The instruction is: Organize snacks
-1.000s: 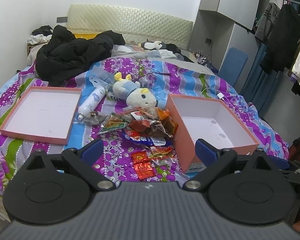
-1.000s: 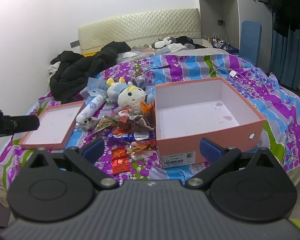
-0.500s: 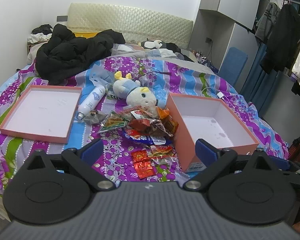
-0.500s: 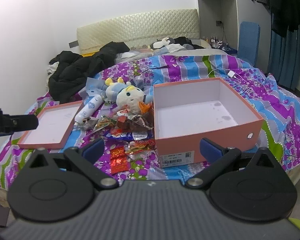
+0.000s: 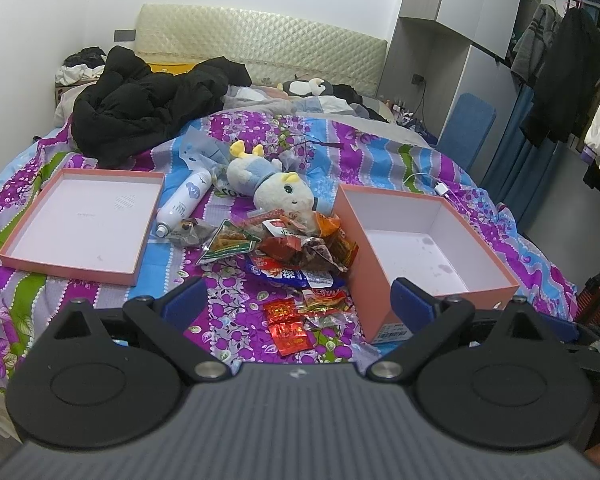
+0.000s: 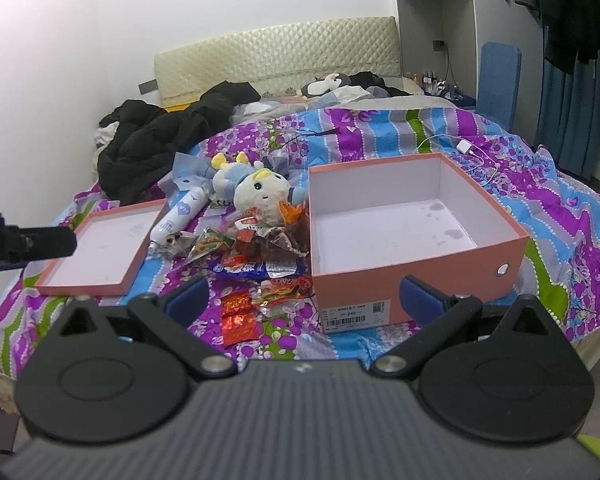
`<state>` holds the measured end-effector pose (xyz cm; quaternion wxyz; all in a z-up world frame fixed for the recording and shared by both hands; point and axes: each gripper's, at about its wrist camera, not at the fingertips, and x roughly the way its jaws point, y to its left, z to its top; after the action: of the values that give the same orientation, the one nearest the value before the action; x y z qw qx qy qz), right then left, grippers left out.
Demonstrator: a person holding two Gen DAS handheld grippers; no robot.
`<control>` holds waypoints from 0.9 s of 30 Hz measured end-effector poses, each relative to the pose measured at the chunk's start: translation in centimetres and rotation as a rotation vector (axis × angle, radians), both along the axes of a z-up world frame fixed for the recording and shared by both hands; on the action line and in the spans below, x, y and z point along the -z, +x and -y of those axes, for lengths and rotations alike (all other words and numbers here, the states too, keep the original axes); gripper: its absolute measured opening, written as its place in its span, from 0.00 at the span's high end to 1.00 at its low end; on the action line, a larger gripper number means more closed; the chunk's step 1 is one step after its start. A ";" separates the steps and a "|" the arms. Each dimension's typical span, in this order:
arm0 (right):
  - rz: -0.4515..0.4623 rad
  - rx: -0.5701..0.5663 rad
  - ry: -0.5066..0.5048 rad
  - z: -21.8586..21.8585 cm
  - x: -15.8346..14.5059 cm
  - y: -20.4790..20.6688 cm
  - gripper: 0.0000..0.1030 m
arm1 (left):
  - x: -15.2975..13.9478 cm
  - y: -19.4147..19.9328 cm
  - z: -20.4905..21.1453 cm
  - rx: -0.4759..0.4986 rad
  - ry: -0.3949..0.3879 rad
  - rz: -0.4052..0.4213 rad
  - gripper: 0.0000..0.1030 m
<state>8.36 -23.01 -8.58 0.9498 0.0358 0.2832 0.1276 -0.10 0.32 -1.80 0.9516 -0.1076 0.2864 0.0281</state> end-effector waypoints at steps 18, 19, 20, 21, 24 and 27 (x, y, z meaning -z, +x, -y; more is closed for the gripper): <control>-0.004 0.004 -0.007 0.0 0.3 0.2 0.00 | 0.0 0.2 0.0 0.009 -0.009 -0.013 0.03; -0.004 0.005 -0.007 0.0 0.3 0.2 0.00 | 0.0 0.3 0.0 0.010 -0.007 -0.014 0.03; -0.003 0.003 -0.008 0.0 0.3 0.2 0.00 | 0.0 0.3 0.0 0.011 -0.007 -0.015 0.03; -0.004 0.004 -0.008 0.0 0.3 0.2 0.00 | 0.0 0.3 0.0 0.011 -0.009 -0.016 0.03; -0.005 -0.003 -0.005 0.1 0.5 0.2 0.00 | 0.4 0.5 0.0 0.014 -0.012 -0.024 0.03; -0.007 -0.006 -0.002 0.2 0.8 0.3 0.00 | 0.9 0.7 -0.3 0.015 -0.019 -0.032 0.03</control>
<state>8.68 -23.19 -9.34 0.9485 0.0343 0.2868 0.1302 0.56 0.61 -2.73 0.9461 -0.1139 0.3026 0.0200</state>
